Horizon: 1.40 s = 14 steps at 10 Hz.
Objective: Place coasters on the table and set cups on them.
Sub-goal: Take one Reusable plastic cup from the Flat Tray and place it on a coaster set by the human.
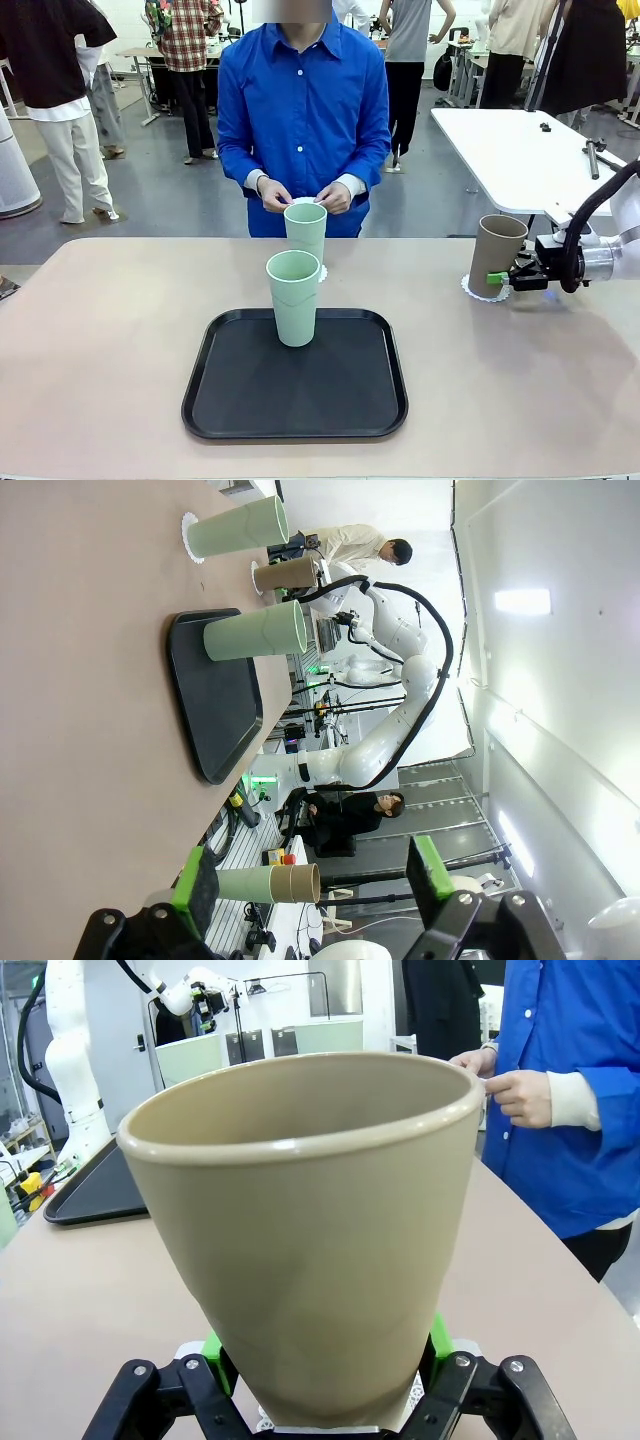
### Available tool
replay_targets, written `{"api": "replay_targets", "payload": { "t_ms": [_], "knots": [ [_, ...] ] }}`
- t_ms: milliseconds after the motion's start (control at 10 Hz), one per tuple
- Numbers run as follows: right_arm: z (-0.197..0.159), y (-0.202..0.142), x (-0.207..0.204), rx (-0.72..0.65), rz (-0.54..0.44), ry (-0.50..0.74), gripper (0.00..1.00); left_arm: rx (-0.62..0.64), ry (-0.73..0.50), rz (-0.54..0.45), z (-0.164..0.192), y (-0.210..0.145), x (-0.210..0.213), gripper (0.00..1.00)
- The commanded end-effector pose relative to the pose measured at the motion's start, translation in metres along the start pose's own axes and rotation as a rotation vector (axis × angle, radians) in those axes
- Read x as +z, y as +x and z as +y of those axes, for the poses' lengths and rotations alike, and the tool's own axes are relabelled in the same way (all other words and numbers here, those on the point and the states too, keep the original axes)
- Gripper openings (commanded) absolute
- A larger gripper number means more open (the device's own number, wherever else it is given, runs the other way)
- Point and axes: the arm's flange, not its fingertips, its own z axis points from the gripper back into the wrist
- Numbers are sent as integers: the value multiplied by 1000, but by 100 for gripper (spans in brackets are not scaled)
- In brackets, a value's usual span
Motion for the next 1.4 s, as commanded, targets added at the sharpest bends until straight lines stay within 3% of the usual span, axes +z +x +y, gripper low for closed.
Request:
{"api": "replay_targets", "payload": {
  "t_ms": [0, 400, 500, 1300],
  "knots": [
    [-9, -1, 7, -11, 20, 15, 82, -3, 2, -5, -1, -1, 2, 100],
    [-9, -1, 8, -22, 27, 5, 82, -3, 2, -5, -1, -1, 2, 100],
    [-10, -1, 8, -31, 25, 4, 100, -3, 2, -5, -1, -1, 2, 100],
    [-13, 0, 11, -78, 5, 3, 100, -3, 2, -5, -1, -1, 2, 100]
  ]
}}
